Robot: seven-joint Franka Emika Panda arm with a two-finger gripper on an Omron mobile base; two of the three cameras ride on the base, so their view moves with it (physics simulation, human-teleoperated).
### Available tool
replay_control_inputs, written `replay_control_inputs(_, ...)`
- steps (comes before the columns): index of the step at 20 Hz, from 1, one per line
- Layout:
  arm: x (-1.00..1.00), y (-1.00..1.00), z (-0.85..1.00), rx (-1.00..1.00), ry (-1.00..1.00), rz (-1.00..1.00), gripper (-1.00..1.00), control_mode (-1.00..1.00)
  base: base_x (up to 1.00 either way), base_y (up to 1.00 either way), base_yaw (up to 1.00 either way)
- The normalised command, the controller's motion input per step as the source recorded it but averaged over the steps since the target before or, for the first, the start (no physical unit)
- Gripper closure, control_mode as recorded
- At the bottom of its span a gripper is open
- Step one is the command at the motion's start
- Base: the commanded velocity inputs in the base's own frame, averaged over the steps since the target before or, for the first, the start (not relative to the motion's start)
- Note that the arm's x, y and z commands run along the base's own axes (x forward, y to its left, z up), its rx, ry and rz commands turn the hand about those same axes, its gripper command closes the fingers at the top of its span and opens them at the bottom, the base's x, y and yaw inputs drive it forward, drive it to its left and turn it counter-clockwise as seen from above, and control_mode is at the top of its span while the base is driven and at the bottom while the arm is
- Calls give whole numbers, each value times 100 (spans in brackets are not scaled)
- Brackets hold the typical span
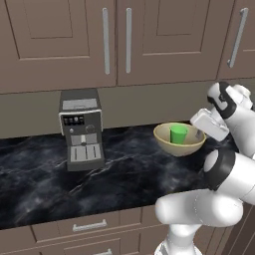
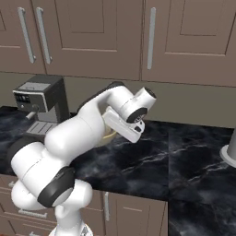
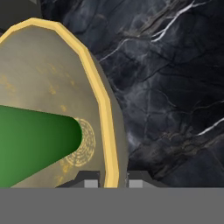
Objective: Place the cup inside the bowl on the dining table and move the bowl to any counter.
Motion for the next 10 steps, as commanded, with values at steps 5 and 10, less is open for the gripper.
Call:
replay_control_inputs(5, 0, 0, -19, 2, 0, 0, 100, -100, 0, 0, 0)
replay_control_inputs(10, 6, -2, -18, 0, 0, -4, 100, -100, 0, 0, 0)
